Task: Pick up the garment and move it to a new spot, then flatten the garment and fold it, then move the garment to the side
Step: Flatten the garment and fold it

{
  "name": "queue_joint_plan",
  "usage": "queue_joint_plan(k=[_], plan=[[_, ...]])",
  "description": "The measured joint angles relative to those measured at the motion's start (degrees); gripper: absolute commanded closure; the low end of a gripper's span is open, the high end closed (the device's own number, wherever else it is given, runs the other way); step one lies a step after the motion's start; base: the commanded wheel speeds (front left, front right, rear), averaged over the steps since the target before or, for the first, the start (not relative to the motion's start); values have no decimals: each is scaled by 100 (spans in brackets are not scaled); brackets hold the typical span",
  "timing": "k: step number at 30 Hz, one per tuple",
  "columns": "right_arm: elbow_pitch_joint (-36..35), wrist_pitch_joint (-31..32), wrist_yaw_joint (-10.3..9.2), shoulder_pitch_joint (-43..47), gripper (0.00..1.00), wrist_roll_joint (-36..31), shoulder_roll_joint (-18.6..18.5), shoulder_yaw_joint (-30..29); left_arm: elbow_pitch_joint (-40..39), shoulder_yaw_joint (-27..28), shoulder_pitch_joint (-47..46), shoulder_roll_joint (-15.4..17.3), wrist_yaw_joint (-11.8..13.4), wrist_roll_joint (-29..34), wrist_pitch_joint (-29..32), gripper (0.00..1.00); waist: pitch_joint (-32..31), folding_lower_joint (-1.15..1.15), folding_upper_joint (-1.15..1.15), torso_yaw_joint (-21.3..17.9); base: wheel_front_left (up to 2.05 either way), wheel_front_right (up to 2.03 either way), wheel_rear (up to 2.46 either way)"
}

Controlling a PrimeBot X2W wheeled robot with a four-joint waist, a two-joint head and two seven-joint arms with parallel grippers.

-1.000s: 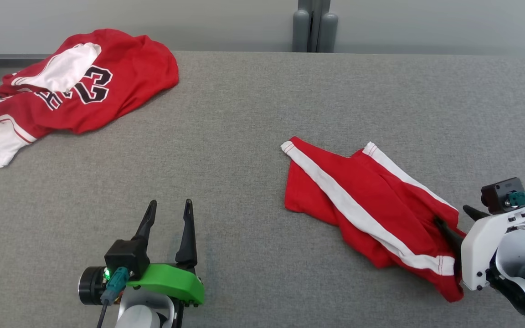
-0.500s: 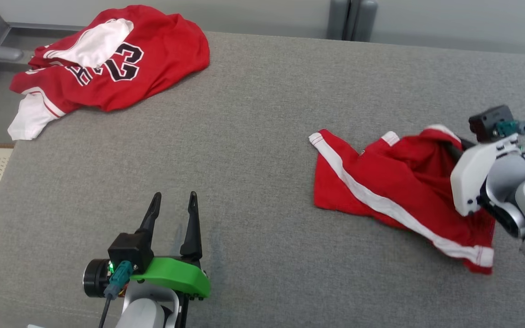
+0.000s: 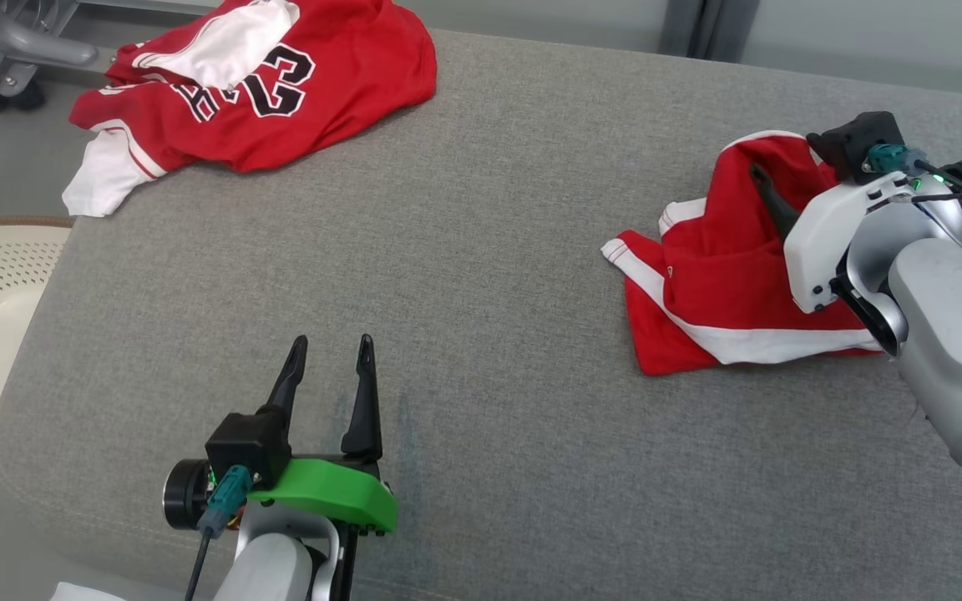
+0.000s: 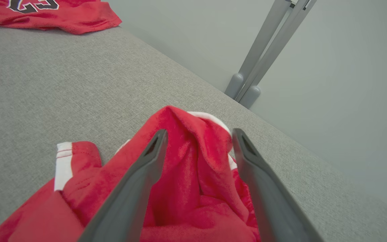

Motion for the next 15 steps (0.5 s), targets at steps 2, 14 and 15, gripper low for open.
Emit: queue_joint_plan(k=[2,14,15], plan=[[171,-275,0,-35,0,8,70,3,-19,24,0,0,2,10,0,0,1,0,0,-48,0,0,0],[220,-1590,0,550,0,323,216,-994,-12,242,-124,-1,-89,299,0,0,-184,0,0,-705,0,0,0],[111,-1599,0,689,0,323,241,-1165,-7,265,-146,-2,-96,308,0,0,-208,0,0,-780,0,0,0]])
